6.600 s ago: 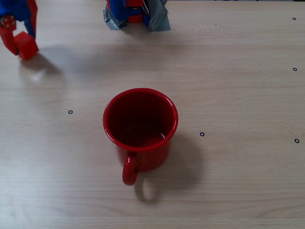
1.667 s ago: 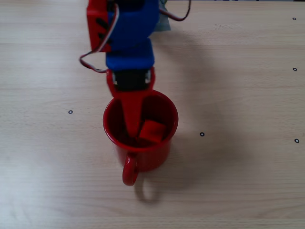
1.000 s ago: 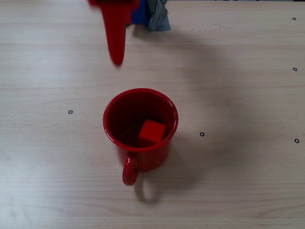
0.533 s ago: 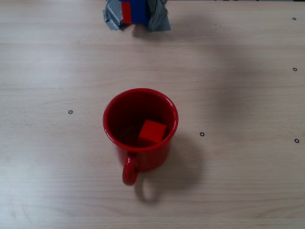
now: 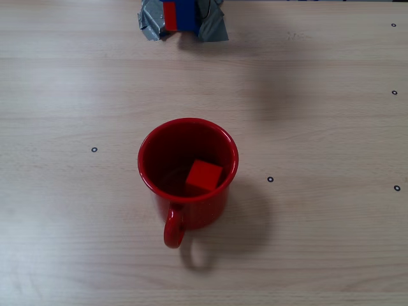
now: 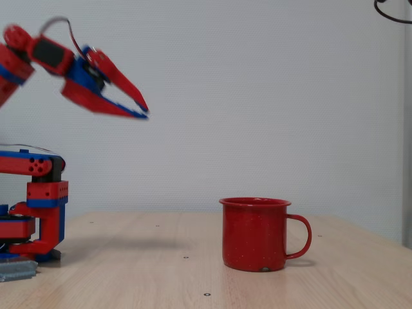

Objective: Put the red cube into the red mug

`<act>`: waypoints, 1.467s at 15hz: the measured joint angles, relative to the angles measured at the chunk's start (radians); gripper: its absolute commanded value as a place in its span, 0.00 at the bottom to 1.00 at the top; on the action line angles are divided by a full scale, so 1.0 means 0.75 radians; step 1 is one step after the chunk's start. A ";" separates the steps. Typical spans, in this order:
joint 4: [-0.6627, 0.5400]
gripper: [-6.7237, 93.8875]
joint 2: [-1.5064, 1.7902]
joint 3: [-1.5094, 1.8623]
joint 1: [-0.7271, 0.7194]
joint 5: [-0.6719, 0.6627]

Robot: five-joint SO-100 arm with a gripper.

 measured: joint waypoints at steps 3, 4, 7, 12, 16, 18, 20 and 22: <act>-0.147 0.07 0.188 0.618 -0.006 -0.016; -0.168 0.07 0.211 0.747 -0.004 -0.027; -0.250 0.07 0.403 1.080 -0.022 -0.067; -0.276 0.07 0.430 1.141 -0.022 -0.065; -0.276 0.07 0.430 1.141 -0.018 -0.010; -0.276 0.07 0.430 1.141 -0.018 -0.020; -0.276 0.07 0.430 1.141 -0.018 -0.022; -0.276 0.07 0.430 1.141 -0.018 -0.022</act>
